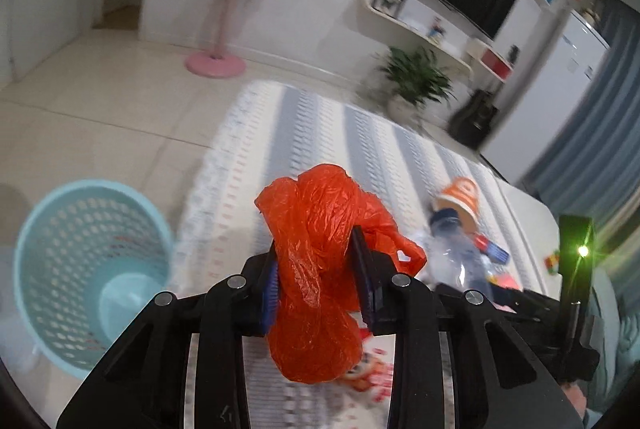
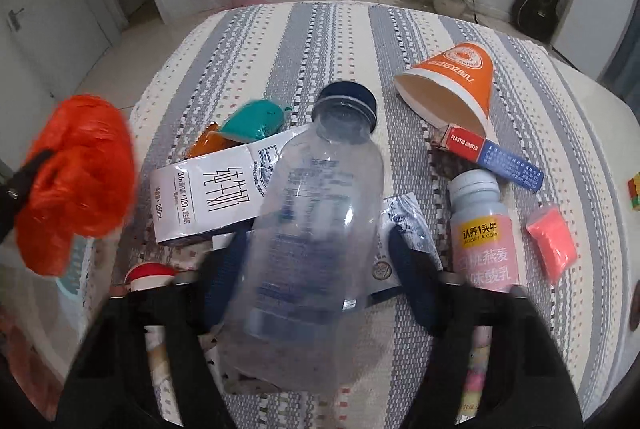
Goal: Collect trash
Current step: 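Carry the bag and bottle to the blue basket and release both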
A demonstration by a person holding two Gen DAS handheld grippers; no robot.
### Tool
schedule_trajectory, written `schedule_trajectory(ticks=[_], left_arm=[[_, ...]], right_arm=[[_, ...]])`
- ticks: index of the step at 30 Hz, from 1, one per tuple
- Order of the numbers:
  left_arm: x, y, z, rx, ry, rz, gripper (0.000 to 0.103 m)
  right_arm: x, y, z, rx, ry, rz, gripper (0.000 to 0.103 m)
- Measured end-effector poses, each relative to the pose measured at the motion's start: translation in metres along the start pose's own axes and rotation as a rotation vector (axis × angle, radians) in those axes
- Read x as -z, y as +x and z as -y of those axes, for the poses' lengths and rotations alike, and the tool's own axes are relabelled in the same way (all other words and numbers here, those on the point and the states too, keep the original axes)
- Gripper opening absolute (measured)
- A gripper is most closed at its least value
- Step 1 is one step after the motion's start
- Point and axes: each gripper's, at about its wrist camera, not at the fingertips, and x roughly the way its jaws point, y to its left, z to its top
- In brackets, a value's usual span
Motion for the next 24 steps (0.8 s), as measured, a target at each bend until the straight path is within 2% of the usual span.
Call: schedule_trajectory(ticks=[4, 7, 12, 14, 18, 20, 24], left_arm=[[-0.007, -0.025, -0.032, -0.066, -0.06, 0.062, 0.03], [-0.014, -0.052, -0.058, -0.107, -0.124, 0.127, 0.03], [-0.021, -0.092, -0.098, -0.213, -0.197, 0.22, 0.03], [-0.02, -0.102, -0.112, -0.273, -0.213, 0.243, 0.03], [-0.017, -0.104, -0.142, -0.338, -0.26, 0.222, 0.03], [-0.013, -0.093, -0.16, -0.387, -0.291, 0.171, 0.03], [-0.001, -0.077, -0.2, -0.391, -0.382, 0.078, 0.03]], right_arm=[[-0.005, -0.012, -0.006, 0.039, -0.023, 0.05, 0.054], [-0.015, -0.034, -0.016, 0.007, -0.027, 0.116, 0.053], [-0.026, -0.075, -0.066, -0.047, -0.122, 0.23, 0.053], [-0.028, -0.084, -0.095, -0.101, -0.167, 0.255, 0.053], [-0.029, -0.083, -0.152, -0.207, -0.258, 0.255, 0.053], [-0.025, -0.075, -0.183, -0.265, -0.291, 0.232, 0.053], [-0.015, -0.054, -0.226, -0.306, -0.331, 0.167, 0.053]])
